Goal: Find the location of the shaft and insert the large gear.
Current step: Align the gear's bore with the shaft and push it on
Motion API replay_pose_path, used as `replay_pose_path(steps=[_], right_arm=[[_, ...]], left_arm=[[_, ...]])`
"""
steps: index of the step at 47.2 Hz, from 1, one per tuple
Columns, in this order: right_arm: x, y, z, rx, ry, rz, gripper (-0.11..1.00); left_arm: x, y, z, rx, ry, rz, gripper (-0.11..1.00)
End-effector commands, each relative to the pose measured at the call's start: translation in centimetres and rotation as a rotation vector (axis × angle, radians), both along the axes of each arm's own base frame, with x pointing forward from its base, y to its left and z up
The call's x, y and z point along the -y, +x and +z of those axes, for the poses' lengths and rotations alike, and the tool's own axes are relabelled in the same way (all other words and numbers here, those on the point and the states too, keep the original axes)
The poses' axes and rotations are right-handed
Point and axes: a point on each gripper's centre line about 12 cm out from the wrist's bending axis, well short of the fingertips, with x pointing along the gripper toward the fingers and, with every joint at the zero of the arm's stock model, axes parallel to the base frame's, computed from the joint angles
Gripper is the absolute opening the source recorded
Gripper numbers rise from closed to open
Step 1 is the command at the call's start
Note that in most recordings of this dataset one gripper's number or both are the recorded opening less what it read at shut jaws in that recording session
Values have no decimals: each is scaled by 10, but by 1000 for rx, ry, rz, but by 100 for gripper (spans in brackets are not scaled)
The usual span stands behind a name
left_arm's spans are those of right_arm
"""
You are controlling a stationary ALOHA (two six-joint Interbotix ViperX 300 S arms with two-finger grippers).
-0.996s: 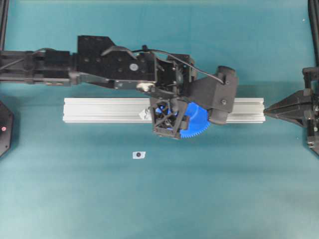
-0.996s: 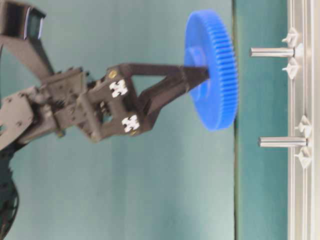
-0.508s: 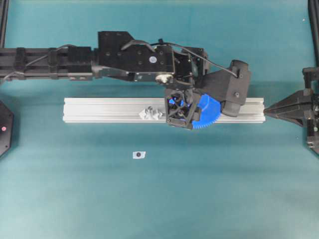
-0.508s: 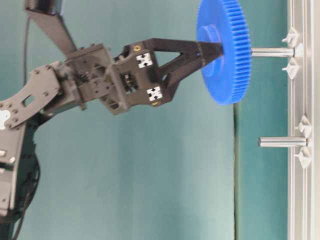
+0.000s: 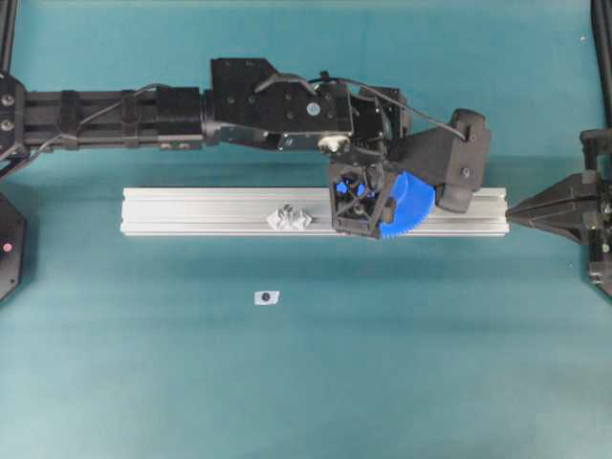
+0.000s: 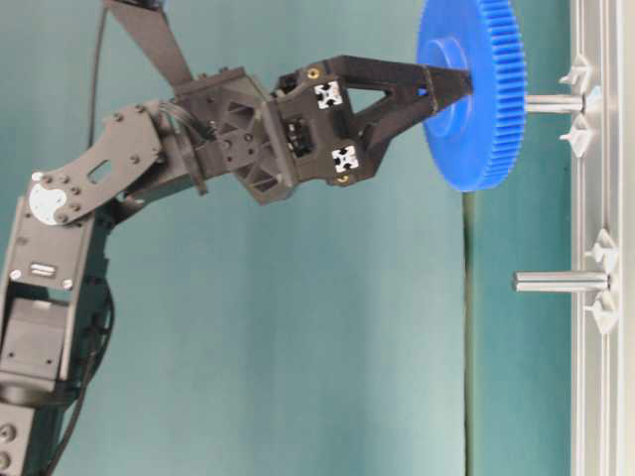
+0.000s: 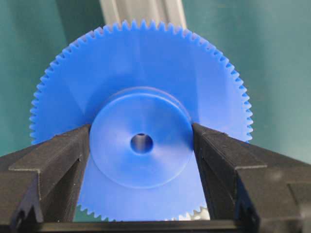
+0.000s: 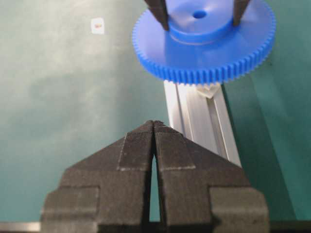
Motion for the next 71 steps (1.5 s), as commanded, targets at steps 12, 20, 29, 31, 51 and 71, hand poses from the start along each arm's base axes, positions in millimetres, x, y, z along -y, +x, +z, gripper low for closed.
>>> replay_pose_path(steps=[12,20,29,31,51,71], right_arm=[[1,1,2,7,10,-7,1],[1,1,0,3,10,-7,1],[1,1,0,3,8,-7,1],[1,1,0,2,10,-7,1],[1,1,0,3,10,-7,1],[1,1,0,3,10,-7,1]], left_arm=[[-13,2,14,29,7,23,72],[-15,3,9,21,6,25,72],[-24,1,11,24,6,43,72],[-26,0,12,22,6,47,72],[-37,-6,8,-17,-1,74,72],[-8,-2,7,-18,-5,27,72]])
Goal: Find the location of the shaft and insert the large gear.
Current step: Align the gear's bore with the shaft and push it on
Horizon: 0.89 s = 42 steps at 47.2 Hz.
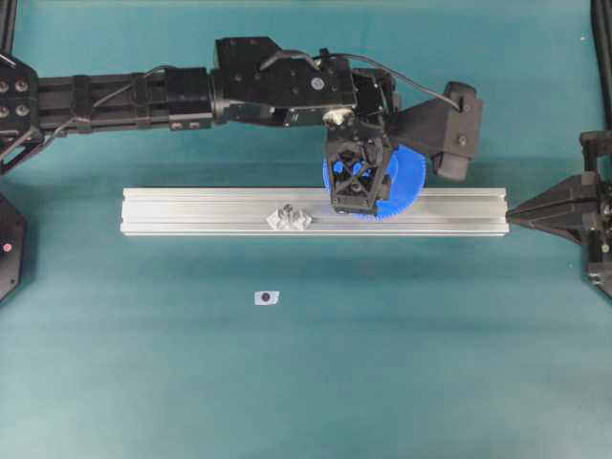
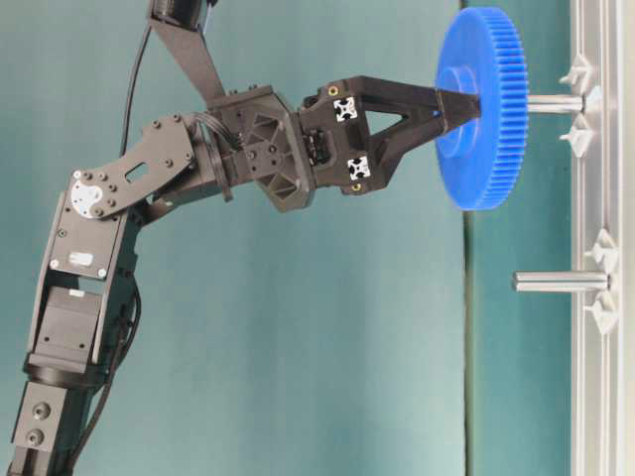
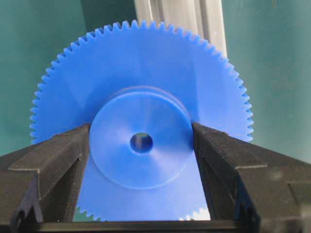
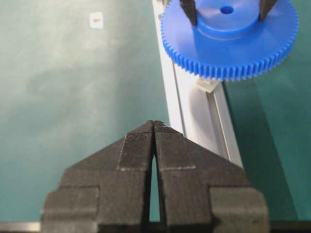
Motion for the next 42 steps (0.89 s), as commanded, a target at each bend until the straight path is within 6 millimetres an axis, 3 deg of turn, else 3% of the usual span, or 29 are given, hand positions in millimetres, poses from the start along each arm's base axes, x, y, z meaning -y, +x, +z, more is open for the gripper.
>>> replay_pose_path(steps=[1,17,42], right_arm=[[0,2,4,14,9,-6,1],[0,2,5,16,10,-7,1],[0,2,5,16,10,-7,1]], left_arm=[[14,1,18,39,8,-25,72],[31,2,19,38,7,-57,72],[-12,-3,14,29,13,8,72]])
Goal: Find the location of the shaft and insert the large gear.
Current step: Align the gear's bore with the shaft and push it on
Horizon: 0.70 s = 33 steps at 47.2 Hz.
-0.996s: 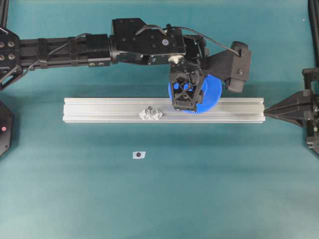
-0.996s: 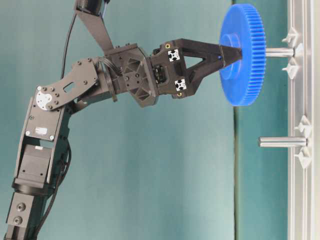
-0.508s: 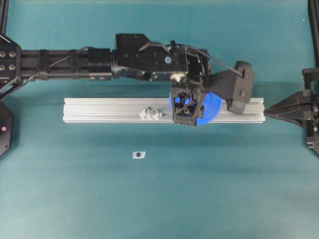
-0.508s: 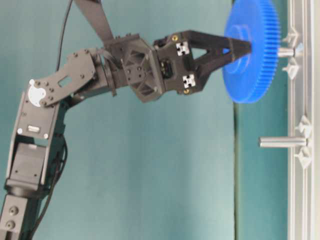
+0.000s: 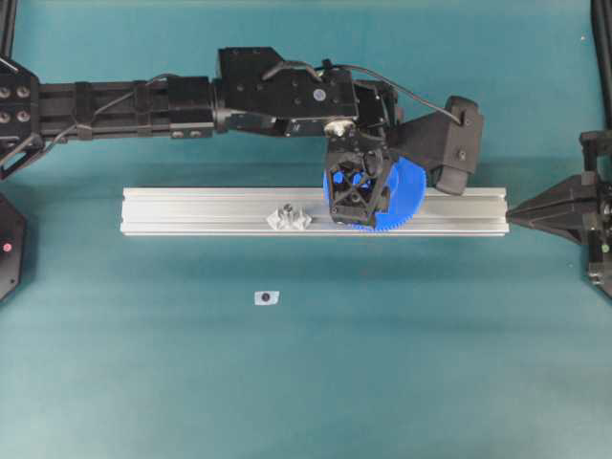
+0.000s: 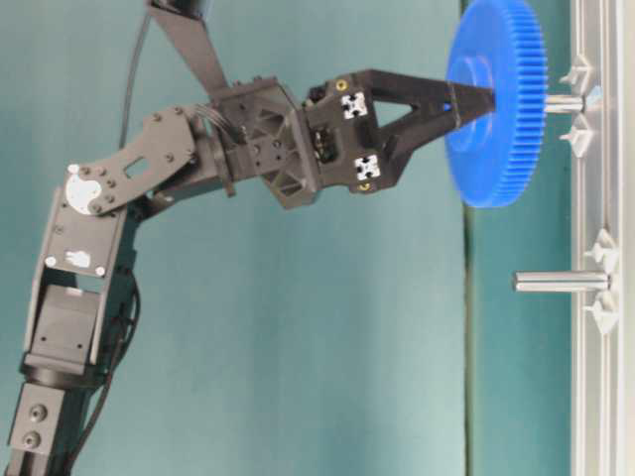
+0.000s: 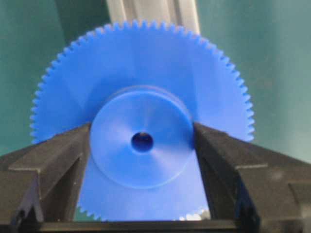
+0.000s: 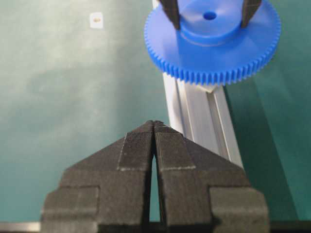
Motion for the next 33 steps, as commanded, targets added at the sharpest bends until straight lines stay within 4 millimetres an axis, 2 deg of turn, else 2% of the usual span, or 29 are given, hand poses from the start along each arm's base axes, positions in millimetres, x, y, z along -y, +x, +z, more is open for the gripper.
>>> replay_pose_path(steps=[1,11,33], right_arm=[[0,2,5,13,11,-6,1],[0,2,4,11,11,-6,1],[0,2,4,11,11,-6,1]], left_arm=[[-15,-3,17,39,10,24,72],[-22,-3,14,35,11,35,72],[-21,-3,16,40,10,36,72]])
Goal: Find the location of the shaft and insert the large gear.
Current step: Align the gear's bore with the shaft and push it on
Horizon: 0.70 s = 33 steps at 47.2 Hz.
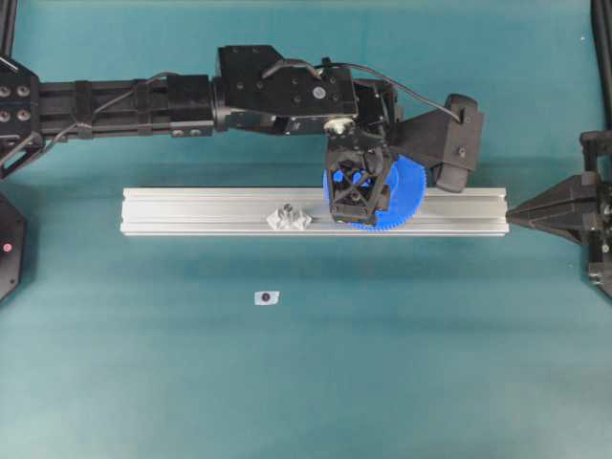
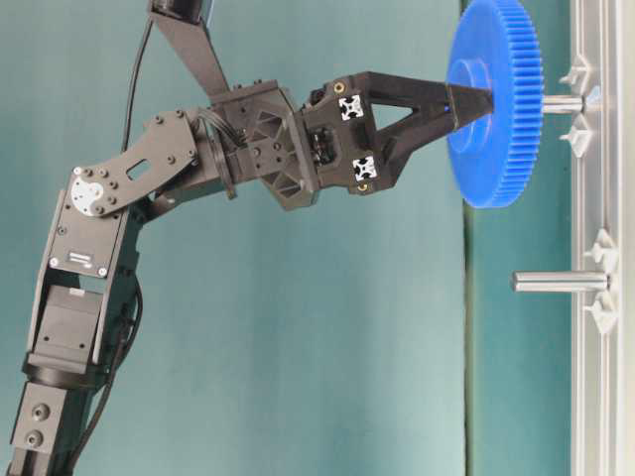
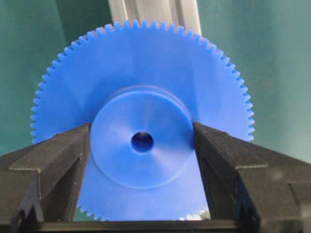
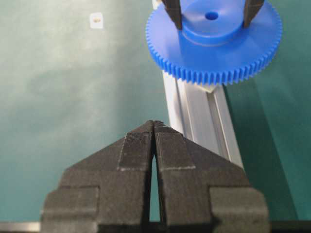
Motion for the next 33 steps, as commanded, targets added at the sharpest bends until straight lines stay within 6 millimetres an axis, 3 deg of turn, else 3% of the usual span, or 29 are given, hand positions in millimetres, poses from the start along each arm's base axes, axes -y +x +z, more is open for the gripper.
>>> replay_pose_path(steps=[1,30,33], right_arm=[[0,2,4,11,11,-6,1],[0,3,6,13,11,-6,1],[0,3,7,16,10,-6,1]], left_arm=[[-18,-2,17,42,12,30,72],[-8,-1,23,49,8,22,72],[-7,0,25,53,9,20,76]])
